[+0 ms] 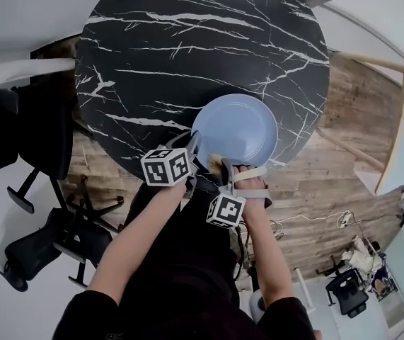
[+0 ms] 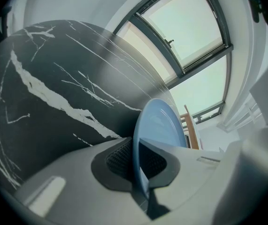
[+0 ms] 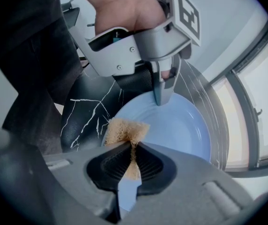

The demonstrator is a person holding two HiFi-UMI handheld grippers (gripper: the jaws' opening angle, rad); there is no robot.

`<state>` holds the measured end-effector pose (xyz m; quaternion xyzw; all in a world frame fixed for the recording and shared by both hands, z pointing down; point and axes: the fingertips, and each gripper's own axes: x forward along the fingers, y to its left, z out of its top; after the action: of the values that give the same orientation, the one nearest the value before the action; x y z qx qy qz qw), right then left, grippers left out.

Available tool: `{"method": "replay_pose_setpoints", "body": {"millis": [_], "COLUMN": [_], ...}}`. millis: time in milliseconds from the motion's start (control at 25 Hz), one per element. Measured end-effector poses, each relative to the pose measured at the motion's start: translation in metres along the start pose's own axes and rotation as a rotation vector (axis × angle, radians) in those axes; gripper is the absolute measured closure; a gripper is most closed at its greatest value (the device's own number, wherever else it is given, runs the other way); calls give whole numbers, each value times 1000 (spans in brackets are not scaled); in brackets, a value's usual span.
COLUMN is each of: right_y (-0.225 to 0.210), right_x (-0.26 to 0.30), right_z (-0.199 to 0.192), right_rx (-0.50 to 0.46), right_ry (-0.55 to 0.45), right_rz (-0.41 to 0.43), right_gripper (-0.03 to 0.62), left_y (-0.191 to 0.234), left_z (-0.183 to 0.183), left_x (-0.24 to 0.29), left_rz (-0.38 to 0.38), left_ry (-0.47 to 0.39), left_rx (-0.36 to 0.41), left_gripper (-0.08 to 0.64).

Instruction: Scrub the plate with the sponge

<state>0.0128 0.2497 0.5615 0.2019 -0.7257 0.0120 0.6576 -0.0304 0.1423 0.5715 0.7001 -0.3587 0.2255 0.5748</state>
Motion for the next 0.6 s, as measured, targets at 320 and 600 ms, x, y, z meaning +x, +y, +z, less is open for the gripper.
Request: {"method": "replay_pose_setpoints", "body": {"millis": [320, 600], "right_y": [-12, -17], "right_x": [6, 10], "right_z": [24, 27], "right_rx": [-38, -39], "right_ry": [-72, -74], "right_rz": [-64, -86], "right_gripper": [563, 563], "left_y": [-1, -2], "left_z": [0, 0], "left_x": [0, 0], "left_rz": [-10, -11], "left_ry": [8, 9], "left_rx": [-2, 43], "left_gripper": [538, 541]}}
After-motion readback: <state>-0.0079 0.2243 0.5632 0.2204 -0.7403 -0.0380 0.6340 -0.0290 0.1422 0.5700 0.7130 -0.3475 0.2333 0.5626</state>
